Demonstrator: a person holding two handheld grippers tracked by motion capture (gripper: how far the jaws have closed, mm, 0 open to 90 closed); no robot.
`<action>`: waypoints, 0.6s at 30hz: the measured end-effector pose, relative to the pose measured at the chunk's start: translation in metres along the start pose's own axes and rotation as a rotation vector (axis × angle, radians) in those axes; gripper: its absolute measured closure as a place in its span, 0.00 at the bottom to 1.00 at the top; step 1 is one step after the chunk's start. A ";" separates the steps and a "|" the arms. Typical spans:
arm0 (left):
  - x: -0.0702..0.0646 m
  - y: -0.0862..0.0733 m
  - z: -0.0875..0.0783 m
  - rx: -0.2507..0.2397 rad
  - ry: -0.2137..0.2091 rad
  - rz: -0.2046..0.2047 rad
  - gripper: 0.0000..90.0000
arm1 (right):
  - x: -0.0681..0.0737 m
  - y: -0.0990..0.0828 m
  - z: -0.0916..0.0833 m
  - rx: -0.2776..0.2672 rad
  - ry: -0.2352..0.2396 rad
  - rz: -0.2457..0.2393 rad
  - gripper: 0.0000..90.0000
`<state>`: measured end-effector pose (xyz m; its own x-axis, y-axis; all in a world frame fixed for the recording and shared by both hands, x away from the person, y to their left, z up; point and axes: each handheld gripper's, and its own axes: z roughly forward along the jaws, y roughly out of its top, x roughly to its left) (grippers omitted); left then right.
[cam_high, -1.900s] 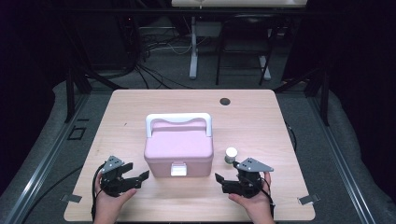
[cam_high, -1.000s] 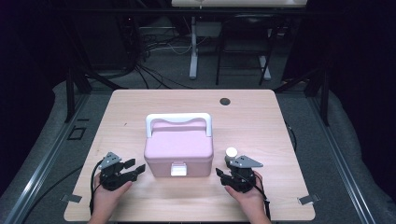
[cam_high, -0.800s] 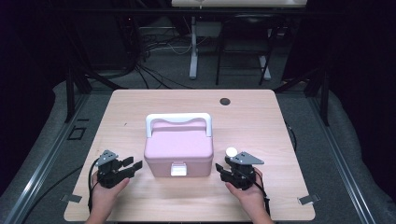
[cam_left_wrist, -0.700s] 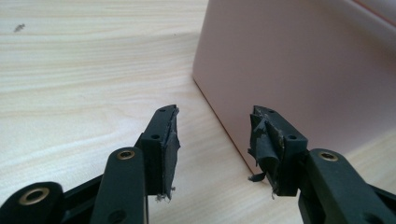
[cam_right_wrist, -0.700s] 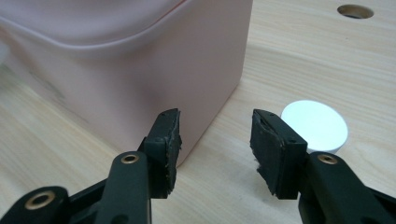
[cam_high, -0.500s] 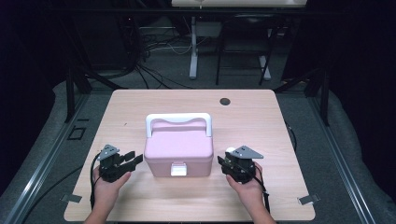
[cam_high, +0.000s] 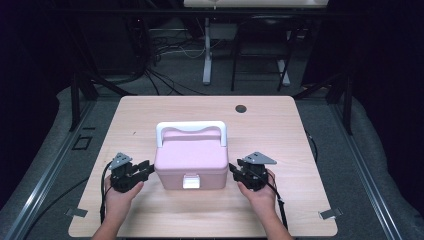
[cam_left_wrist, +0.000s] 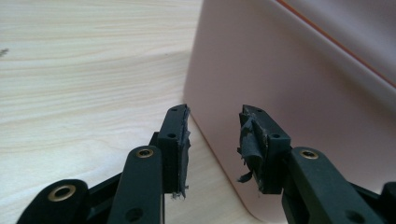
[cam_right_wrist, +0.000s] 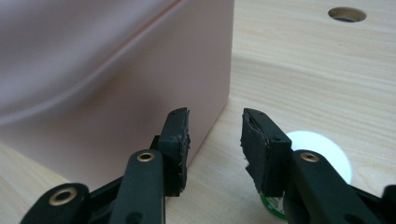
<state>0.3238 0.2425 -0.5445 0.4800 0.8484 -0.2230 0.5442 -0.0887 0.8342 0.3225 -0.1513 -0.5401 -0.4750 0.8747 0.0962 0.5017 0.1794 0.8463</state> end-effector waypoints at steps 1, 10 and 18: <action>-0.002 -0.001 0.000 0.005 -0.008 0.005 0.69 | 0.002 -0.003 0.002 0.006 0.007 -0.006 0.69; -0.008 -0.003 0.000 0.006 -0.038 0.032 0.75 | 0.006 -0.006 0.004 -0.004 0.007 0.001 0.76; -0.011 -0.004 -0.001 0.002 -0.035 0.037 0.81 | 0.012 -0.008 0.003 -0.016 -0.006 -0.003 0.82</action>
<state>0.3157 0.2342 -0.5451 0.5237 0.8259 -0.2090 0.5268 -0.1211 0.8413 0.3152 -0.1406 -0.5473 -0.4726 0.8766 0.0905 0.4885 0.1751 0.8548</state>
